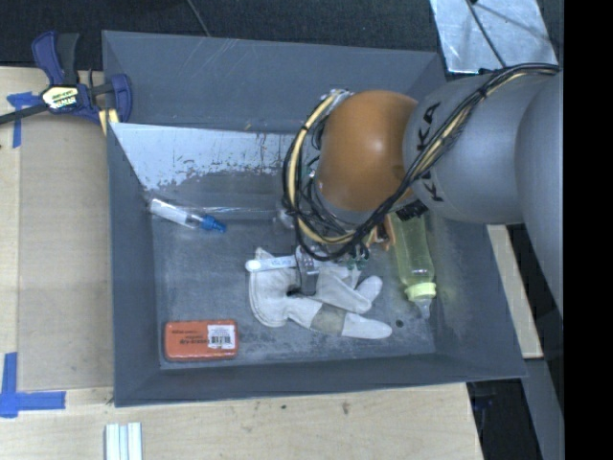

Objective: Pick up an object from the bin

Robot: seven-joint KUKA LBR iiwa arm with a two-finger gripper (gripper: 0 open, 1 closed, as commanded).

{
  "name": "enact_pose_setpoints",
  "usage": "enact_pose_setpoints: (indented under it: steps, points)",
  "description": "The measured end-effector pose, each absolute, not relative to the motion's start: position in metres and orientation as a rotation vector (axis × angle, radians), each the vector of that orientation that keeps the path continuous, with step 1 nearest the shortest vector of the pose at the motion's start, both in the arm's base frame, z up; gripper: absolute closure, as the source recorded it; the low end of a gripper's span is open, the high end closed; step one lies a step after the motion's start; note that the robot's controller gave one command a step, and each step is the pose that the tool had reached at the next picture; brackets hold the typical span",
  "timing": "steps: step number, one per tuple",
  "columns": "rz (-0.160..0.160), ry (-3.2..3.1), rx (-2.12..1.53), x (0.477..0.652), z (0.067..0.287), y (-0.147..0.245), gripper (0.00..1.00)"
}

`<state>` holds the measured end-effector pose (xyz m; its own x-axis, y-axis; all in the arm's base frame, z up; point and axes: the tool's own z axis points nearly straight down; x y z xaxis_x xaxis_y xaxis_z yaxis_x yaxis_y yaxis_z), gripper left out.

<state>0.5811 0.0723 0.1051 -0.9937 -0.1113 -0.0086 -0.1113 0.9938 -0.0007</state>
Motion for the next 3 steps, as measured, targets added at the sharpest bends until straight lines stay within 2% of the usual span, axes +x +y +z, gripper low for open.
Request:
enact_pose_setpoints:
  steps: [1,2,3]
  points:
    - [0.001,3.137,-0.207,0.5840,0.0676,0.0693,0.00]
    - [0.003,3.136,-0.083,0.5877,0.0721,0.0617,1.00]
    - [0.003,3.136,-0.082,0.5877,0.0721,0.0617,1.00]
